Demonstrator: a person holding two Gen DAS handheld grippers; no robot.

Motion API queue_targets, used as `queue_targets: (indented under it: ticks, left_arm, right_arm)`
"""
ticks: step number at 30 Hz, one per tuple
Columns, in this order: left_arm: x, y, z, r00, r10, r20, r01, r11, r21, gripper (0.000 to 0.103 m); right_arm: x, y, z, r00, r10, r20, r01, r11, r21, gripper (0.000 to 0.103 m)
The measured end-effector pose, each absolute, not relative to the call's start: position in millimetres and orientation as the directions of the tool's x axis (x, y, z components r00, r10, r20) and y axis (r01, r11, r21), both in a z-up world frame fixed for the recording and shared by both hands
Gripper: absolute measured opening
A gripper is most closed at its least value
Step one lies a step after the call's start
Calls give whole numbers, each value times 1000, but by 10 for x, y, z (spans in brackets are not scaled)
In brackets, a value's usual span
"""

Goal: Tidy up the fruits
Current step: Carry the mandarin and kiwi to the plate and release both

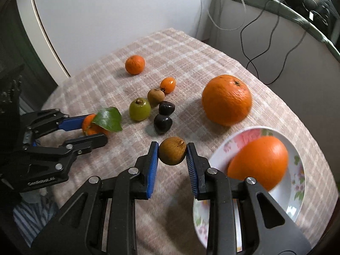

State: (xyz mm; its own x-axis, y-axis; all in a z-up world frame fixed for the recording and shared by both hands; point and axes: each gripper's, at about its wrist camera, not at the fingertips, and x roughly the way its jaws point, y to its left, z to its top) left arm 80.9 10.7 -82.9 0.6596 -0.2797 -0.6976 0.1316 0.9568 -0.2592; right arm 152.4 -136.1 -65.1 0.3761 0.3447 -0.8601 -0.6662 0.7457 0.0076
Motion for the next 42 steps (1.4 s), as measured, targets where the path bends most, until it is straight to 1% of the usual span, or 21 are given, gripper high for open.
queue_targets:
  ticks: [6, 11, 20, 35, 42]
  left_arm:
    - [788, -75, -717, 656, -326, -681, 173, 943, -284, 35]
    - [791, -298, -661, 647, -365, -670, 223, 930, -292, 36]
    - [807, -744, -598, 621, -415, -665, 302, 910, -284, 35]
    - [950, -1324, -617, 587, -435, -683, 382, 892, -241, 35]
    - [1017, -1395, -671, 578, -422, -699, 382, 896, -225, 35]
  right_arm:
    - [1372, -1702, -476, 417, 381, -825, -623, 781, 46, 28]
    - [1223, -1995, -410, 459, 369, -808, -587, 809, 36, 28]
    - [1128, -2512, -454, 491, 340, -802, -505, 861, 56, 27]
    - [1172, -2857, -581, 497, 326, -804, -454, 888, 79, 28]
    - [1240, -2862, -654, 481, 332, -811, -458, 885, 90, 28]
